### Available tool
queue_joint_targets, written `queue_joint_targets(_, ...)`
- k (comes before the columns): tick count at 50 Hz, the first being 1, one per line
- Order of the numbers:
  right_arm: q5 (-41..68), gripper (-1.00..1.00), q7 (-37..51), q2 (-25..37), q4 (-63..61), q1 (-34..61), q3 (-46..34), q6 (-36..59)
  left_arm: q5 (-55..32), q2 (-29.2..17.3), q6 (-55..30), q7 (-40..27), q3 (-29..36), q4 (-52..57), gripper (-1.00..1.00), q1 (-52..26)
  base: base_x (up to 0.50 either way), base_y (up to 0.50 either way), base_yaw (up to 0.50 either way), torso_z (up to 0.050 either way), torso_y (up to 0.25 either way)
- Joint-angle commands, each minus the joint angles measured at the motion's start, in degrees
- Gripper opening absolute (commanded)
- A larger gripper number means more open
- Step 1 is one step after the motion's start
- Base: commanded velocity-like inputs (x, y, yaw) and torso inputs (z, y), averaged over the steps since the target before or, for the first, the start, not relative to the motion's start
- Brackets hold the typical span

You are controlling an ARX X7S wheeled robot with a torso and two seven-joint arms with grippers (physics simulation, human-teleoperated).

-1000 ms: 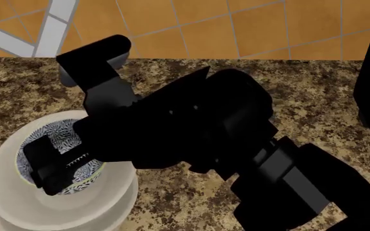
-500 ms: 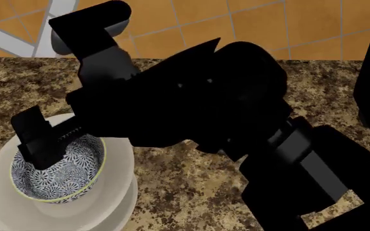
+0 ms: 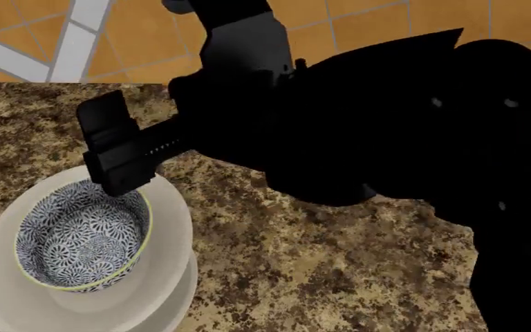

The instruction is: Stack the bowls from largest to smallest.

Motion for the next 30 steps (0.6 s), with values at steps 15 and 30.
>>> queue_joint_targets(15, 15.3, 1.00, 18.2, 17.8, -18.1, -4.7, 11.6, -1.7, -3.4, 0.5, -4.0, -0.7, -2.2, 3.7, 1.00, -1.1, 0.00, 0.00, 0.00, 0.000, 0.000)
queue_joint_targets(30, 24.3, 1.00, 25.8, 29.4, -26.3, -7.1, 17.8, -6.2, -5.7, -3.4, -4.6, -0.7, -7.3, 6.7, 1.00, 1.2, 0.00, 0.00, 0.00, 0.000, 0.000)
